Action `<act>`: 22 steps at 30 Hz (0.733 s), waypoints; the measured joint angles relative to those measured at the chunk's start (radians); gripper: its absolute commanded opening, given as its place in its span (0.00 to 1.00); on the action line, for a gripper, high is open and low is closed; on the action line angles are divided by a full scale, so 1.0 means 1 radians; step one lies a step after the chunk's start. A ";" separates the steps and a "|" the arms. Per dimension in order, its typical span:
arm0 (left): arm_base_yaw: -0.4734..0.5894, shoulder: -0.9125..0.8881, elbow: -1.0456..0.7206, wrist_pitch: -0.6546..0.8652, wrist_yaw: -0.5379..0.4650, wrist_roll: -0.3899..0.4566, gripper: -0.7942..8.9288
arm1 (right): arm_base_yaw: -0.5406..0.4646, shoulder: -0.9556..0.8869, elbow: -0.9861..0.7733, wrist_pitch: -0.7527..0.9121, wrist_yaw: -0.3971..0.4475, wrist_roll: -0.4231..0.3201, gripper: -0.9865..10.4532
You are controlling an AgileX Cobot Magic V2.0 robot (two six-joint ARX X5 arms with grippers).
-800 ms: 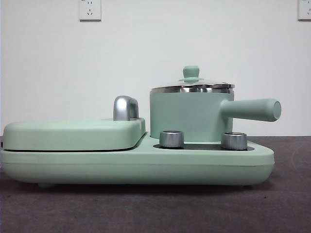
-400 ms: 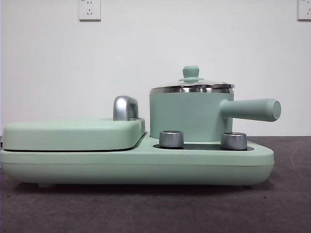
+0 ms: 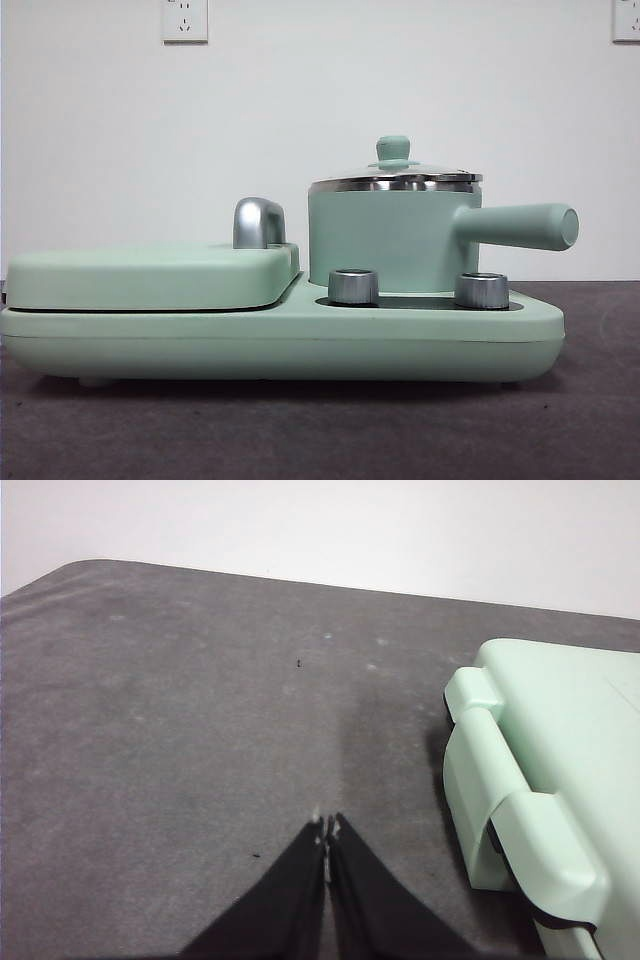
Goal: Put the buns in a small steamer
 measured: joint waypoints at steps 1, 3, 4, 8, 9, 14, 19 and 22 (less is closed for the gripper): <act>0.000 0.000 0.000 0.000 0.000 0.001 0.09 | 0.000 0.000 0.000 0.000 0.000 0.000 0.11; 0.000 0.000 0.000 0.000 0.000 0.003 0.09 | 0.000 0.000 0.000 0.000 0.000 0.000 0.11; 0.000 0.000 0.000 0.000 0.000 0.003 0.09 | 0.000 0.000 0.000 0.000 0.000 0.000 0.11; 0.000 0.000 0.000 0.000 0.000 0.003 0.09 | 0.000 0.000 0.000 0.000 0.000 0.000 0.11; 0.000 0.000 0.000 0.000 0.000 0.003 0.09 | 0.000 0.000 0.000 0.000 0.000 0.000 0.11; 0.000 0.000 0.000 0.000 0.000 0.003 0.09 | 0.000 0.000 0.000 0.000 0.000 0.000 0.11; 0.000 0.000 0.000 0.000 0.000 0.003 0.09 | 0.000 0.000 0.000 0.000 0.000 0.000 0.11; 0.000 0.000 0.000 0.000 0.000 0.003 0.09 | -0.044 -0.001 0.000 0.002 -0.003 -0.002 0.11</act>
